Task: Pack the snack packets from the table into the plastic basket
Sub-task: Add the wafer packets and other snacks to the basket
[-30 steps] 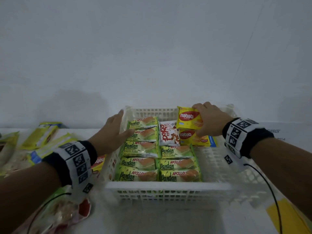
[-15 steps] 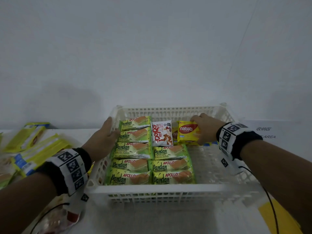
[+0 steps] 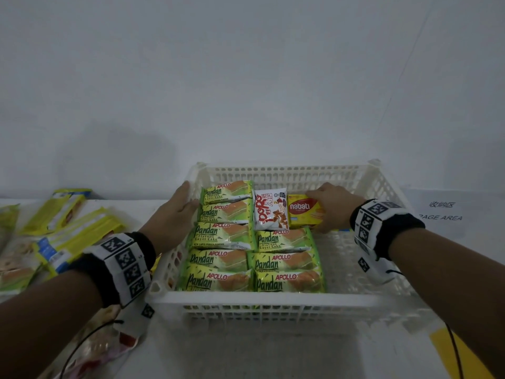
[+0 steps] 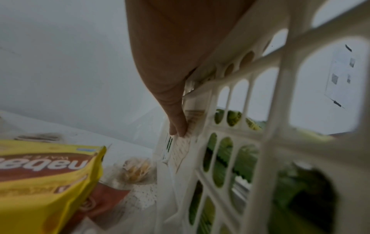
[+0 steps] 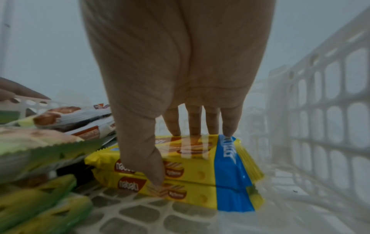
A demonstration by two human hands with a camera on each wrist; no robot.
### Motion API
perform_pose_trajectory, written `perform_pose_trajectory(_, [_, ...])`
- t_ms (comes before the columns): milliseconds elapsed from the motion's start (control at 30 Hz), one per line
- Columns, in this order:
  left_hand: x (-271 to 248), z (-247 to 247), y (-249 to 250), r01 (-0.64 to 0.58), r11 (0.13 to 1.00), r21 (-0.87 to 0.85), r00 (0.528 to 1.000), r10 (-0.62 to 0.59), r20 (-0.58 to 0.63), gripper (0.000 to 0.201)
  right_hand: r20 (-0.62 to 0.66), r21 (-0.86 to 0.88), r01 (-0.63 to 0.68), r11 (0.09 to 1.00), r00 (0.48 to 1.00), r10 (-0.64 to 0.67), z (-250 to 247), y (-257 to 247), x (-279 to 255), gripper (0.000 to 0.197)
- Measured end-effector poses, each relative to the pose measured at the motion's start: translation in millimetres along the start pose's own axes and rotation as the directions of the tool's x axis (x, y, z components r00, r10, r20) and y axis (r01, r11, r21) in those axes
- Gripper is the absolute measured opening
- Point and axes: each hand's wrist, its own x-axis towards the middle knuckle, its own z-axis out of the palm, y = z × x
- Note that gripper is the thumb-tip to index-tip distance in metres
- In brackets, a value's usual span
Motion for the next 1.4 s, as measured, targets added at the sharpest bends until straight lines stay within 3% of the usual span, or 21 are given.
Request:
perform_pose_trajectory(700, [5, 1, -7, -0.024, 1.0, 0.005, 0.999, 0.024, -0.025, 0.061, -0.058, 0.011, 0.025, 1.0, 0.998, -0.024, -3, -6, -9, 0.077])
perform_pose_trajectory(1200, [1, 1, -1, -0.008, 1.0, 0.023, 1.0, 0.008, -0.028, 0.059, -0.114, 0.029, 0.055, 0.998, 0.992, -0.051, -21, -9, -16, 0.08])
perform_pose_trajectory(1400, [-7, -4, 16, 0.002, 0.992, 0.123, 1.0, 0.0, -0.014, 0.06, -0.276, 0.063, 0.119, 0.991, 0.956, -0.097, -40, -26, -30, 0.053])
